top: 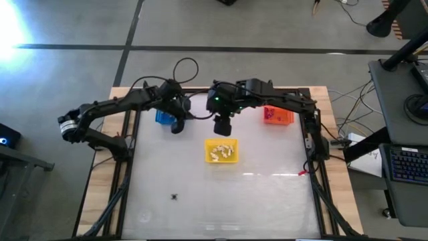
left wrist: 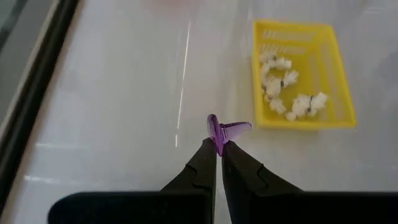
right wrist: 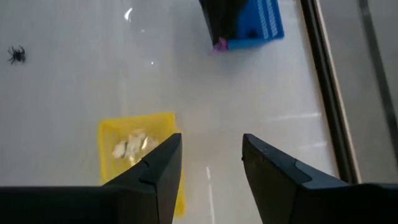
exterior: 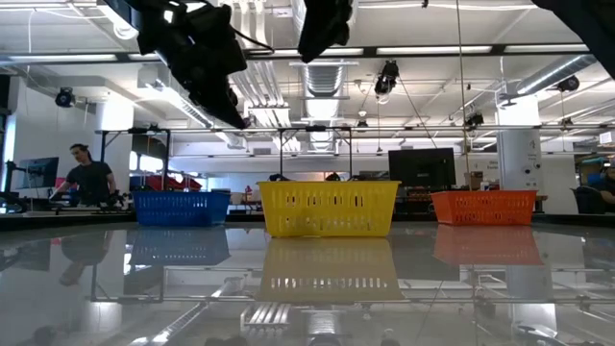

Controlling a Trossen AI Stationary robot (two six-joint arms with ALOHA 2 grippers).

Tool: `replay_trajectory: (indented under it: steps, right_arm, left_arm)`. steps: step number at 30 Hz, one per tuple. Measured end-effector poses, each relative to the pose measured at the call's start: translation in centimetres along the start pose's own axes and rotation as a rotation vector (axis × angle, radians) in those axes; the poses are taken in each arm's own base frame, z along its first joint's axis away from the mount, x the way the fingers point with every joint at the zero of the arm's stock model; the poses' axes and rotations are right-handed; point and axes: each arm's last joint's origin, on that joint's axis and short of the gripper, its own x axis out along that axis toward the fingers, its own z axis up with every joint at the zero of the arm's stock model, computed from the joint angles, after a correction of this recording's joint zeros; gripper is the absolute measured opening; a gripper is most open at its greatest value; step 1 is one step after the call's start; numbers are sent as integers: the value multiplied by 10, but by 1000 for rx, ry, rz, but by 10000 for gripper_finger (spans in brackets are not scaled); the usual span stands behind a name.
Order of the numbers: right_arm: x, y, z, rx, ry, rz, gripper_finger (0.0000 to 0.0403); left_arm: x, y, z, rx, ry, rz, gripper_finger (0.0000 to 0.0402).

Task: Sort Halloween decoration
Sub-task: Put the purple witch hat toy into the orange bin

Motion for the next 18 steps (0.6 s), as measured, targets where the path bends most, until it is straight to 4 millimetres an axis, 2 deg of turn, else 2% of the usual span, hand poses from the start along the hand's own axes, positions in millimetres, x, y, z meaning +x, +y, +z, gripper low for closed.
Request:
replay_trajectory:
  steps: [4,11,18]
  right_arm:
    - [15,0,7,-33,-30,-1,153]
    - [40,0,12,-78,-22,-2,146]
    - [44,-11,18,-84,-79,-40,151]
  left_arm:
    - [-4,2,6,28,-27,7,0]
    - [-19,6,30,71,-125,44,0]
    - [-24,6,37,100,-151,36,0]
